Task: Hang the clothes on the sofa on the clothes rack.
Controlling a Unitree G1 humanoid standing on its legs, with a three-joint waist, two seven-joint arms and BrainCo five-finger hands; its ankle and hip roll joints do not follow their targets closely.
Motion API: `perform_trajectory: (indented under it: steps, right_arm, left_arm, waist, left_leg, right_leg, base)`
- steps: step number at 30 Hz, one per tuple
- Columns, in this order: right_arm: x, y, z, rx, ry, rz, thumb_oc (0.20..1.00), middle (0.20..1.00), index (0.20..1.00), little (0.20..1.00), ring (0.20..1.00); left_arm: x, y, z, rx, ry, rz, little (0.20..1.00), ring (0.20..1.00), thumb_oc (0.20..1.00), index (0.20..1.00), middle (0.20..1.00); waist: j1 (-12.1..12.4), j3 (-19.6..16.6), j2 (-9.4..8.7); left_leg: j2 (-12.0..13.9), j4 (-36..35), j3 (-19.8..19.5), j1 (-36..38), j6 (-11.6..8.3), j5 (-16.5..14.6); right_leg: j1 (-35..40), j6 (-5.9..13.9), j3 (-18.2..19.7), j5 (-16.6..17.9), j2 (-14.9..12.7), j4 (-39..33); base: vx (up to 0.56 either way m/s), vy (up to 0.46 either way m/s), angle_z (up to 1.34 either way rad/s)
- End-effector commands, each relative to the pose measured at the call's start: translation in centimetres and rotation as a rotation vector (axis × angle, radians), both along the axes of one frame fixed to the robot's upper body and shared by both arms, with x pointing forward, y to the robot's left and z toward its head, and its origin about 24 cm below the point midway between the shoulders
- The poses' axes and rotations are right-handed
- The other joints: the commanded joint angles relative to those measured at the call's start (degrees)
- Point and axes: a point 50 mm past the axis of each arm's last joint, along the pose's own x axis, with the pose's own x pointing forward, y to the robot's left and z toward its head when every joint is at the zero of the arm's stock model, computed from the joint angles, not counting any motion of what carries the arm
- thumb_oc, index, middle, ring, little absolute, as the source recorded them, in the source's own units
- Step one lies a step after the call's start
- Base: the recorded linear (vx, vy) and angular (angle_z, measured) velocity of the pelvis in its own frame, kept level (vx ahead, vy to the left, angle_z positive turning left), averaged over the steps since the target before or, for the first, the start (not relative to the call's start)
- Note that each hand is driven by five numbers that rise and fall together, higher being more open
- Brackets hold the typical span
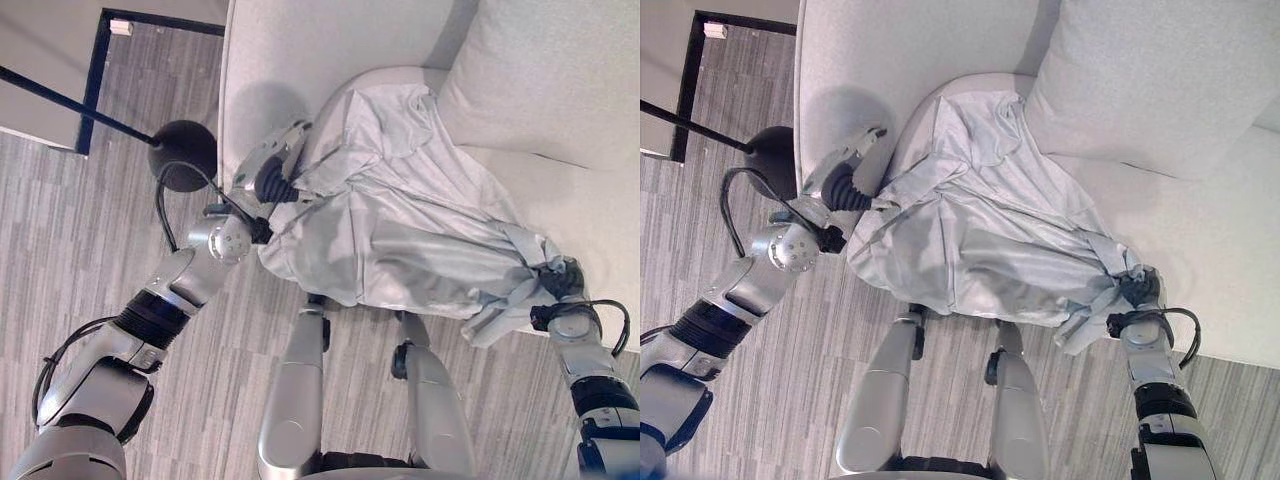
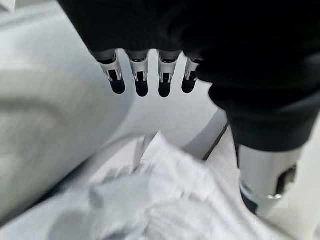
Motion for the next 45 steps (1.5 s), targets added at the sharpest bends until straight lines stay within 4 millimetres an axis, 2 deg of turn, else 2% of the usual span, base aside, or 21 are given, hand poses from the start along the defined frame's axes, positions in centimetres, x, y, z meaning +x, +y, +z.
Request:
perform_trajectory:
  steps: [1,8,12,16,20,21,27,29,33,45]
  right_arm:
    - [-1.9,-4.8,3.0,-0.123,-0.051,-0.149,0.200,0.200,0.200,0.200,0.200]
    - [-2.4,-5.2,3.7,-0.132,-0.088,-0.170,0.200,0.200,0.200,0.200,0.200]
    - [-2.3,-5.0,4.5,-0.145,-0.123,-0.151,0.200,0.200,0.200,0.200,0.200]
    - [-2.6,-4.8,4.9,-0.152,-0.140,-0.138,0.200,0.200,0.200,0.200,0.200]
    - [-2.7,-4.8,4.9,-0.151,-0.140,-0.140,0.200,0.200,0.200,0.200,0.200]
    - [-3.2,-4.7,4.4,-0.139,-0.130,-0.129,0.200,0.200,0.200,0.200,0.200]
    - [-3.8,-4.6,3.7,-0.122,-0.113,-0.125,0.200,0.200,0.200,0.200,0.200]
    - [-4.7,-4.3,2.6,-0.091,-0.092,-0.111,0.200,0.200,0.200,0.200,0.200]
    - [-4.5,-3.6,2.9,-0.091,-0.109,-0.069,0.200,0.200,0.200,0.200,0.200]
    - [-4.6,-4.0,3.0,-0.101,-0.120,-0.096,0.200,0.200,0.200,0.200,0.200]
  left_arm:
    - [0.0,-2.0,1.4,0.047,-0.067,-0.081,1.000,1.000,1.000,1.000,1.000]
    - [1.4,-4.0,-0.2,0.168,-0.001,-0.115,1.000,1.000,1.000,1.000,1.000]
    - [2.3,-4.0,-0.9,0.217,0.023,-0.085,1.000,1.000,1.000,1.000,1.000]
    - [3.2,-3.5,-0.6,0.236,0.007,-0.042,1.000,1.000,1.000,1.000,1.000]
    - [3.2,-3.6,-0.6,0.236,0.006,-0.044,1.000,1.000,1.000,1.000,1.000]
    - [3.8,-2.5,-0.2,0.216,-0.005,0.022,1.000,1.000,1.000,1.000,1.000]
    - [4.2,-1.9,-0.3,0.193,-0.009,0.064,1.000,1.000,1.000,1.000,1.000]
    - [4.6,-0.7,-1.1,0.121,0.013,0.142,1.000,1.000,1.000,1.000,1.000]
    - [5.0,0.4,-1.6,0.087,0.033,0.208,1.000,1.000,1.000,1.000,1.000]
    - [5.6,-1.8,-2.6,0.178,0.063,0.165,1.000,1.000,1.000,1.000,1.000]
  waist:
    - [0.5,0.5,5.11]
    - [-0.3,0.5,5.30]
    - [-1.1,0.5,4.98]
    - [-1.5,0.5,4.64]
    - [-1.4,0.5,4.63]
    - [-2.1,0.5,4.11]
    - [-2.3,0.5,3.87]
    - [-3.2,0.5,3.86]
    - [-4.0,0.5,3.72]
    - [-4.7,0.5,4.50]
  left_leg:
    - [3.7,-30.0,1.3,18.0,-1.35,9.0]
    - [3.6,-30.0,1.2,17.8,-1.46,8.9]
    - [3.7,-30.0,1.3,17.7,-1.62,8.8]
    - [3.8,-30.0,1.4,17.6,-1.76,8.7]
    - [3.8,-30.0,1.4,17.6,-1.77,8.8]
    - [4.0,-30.0,1.5,17.3,-1.91,8.7]
    - [4.1,-30.0,1.5,17.1,-1.99,8.7]
    - [4.7,-30.0,1.7,17.1,-2.13,8.8]
    - [5.4,-30.0,1.8,16.7,-2.40,9.0]
    - [5.7,-30.0,1.8,15.7,-2.52,9.2]
  right_leg:
    - [4.1,0.42,-1.0,-9.2,-2.2,-0.8]
    - [3.5,0.48,-0.9,-8.9,-2.2,-0.8]
    - [3.1,0.46,-0.8,-8.8,-2.2,-0.8]
    - [2.6,0.33,-0.8,-8.7,-2.0,-0.8]
    - [2.6,0.31,-0.8,-8.7,-2.0,-0.8]
    - [2.2,0.23,-0.8,-8.6,-1.8,-0.8]
    - [1.8,0.15,-0.8,-8.5,-1.6,-0.8]
    - [1.7,0.13,-1.0,-8.5,-1.2,-0.8]
    - [1.1,0.05,-1.0,-8.5,-0.8,-0.8]
    - [0.3,0.11,-0.8,-8.0,-0.7,-0.8]
  base:
    - [0.00,0.000,0.00]
    - [0.00,0.000,0.00]
    - [0.01,-0.010,0.00]
    - [0.01,-0.033,-0.02]
    - [0.01,-0.018,-0.01]
    - [0.03,-0.084,-0.02]
    - [0.01,-0.050,-0.01]
    - [0.03,-0.126,-0.01]
    - [0.01,-0.071,-0.02]
    - [0.01,-0.025,-0.02]
